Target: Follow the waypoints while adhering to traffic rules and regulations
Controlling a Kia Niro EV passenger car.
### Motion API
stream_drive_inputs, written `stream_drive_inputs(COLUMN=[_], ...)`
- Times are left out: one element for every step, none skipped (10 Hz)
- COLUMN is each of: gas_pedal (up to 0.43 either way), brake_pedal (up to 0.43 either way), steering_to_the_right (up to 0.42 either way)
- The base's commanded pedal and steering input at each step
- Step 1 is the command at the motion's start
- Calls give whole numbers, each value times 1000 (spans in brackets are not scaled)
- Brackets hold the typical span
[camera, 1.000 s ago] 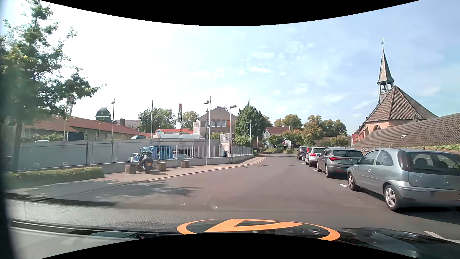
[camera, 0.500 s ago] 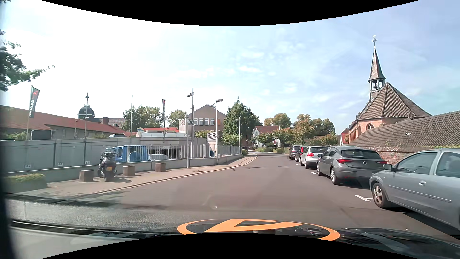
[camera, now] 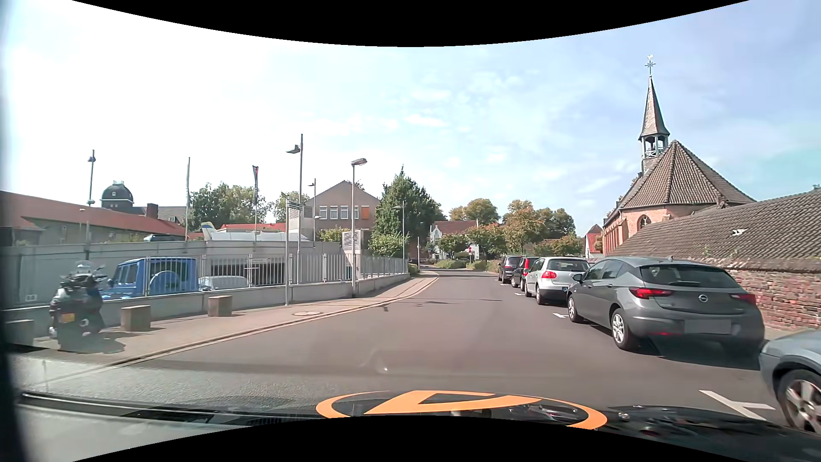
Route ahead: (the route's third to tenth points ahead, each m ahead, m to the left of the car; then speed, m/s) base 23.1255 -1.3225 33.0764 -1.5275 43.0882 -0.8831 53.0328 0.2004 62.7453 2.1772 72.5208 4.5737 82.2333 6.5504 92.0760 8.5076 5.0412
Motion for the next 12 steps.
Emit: stream_drive_inputs(gas_pedal=[87, 87, 87, 87, 87, 87, 87, 87, 87, 87, 87, 87], brake_pedal=[0, 0, 0, 0, 0, 0, 0, 0, 0, 0, 0, 0], steering_to_the_right=[95, 94, 91, 87, 79, 67, 55, 49, 43, 32, 18, 15])
